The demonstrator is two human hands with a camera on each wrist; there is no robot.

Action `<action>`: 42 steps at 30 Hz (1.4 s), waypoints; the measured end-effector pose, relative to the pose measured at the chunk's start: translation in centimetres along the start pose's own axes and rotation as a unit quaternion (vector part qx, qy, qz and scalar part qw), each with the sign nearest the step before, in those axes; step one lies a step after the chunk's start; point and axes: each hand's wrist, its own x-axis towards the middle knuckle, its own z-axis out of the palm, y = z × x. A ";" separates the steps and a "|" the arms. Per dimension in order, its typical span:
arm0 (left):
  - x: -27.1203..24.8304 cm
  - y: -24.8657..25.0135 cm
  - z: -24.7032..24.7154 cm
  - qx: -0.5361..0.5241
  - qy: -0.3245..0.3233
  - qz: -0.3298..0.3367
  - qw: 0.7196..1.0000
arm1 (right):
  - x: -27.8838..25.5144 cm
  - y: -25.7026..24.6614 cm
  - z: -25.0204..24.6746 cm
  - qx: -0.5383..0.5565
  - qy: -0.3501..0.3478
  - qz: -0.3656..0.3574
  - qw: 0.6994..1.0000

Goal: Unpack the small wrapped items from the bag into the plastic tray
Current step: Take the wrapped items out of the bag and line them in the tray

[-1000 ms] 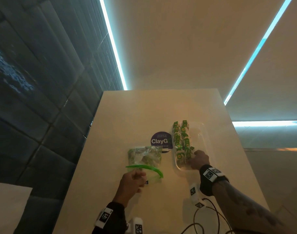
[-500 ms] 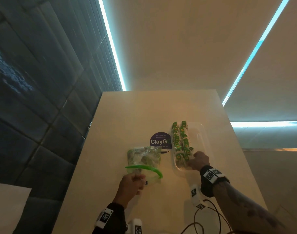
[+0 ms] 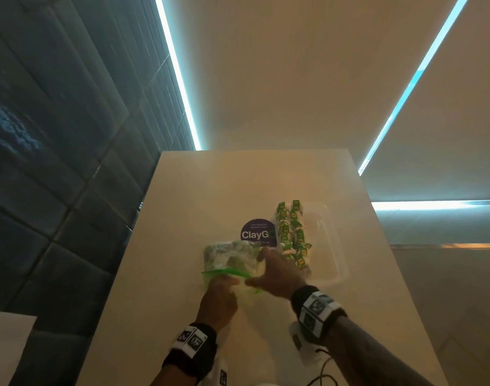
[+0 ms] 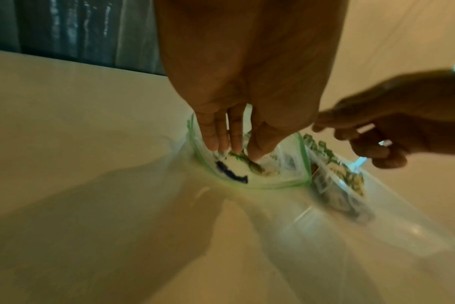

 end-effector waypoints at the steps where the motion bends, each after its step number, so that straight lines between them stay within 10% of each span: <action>1: 0.1 0.1 0.3 0.019 -0.013 0.011 1.000 | 0.2 -0.6 0.9 -0.029 -0.024 0.000 0.999; 12: 2.6 0.3 1.8 0.203 -0.055 0.125 0.970 | 1.1 -0.1 3.4 -0.098 0.008 -0.067 0.993; 23: 7.2 3.6 -0.2 0.336 -0.199 0.054 0.919 | 1.0 0.8 3.2 -0.067 0.010 -0.082 0.994; 42: 4.7 3.5 0.2 0.227 -0.081 0.041 0.970 | 1.0 0.6 4.7 -0.005 0.016 -0.032 0.999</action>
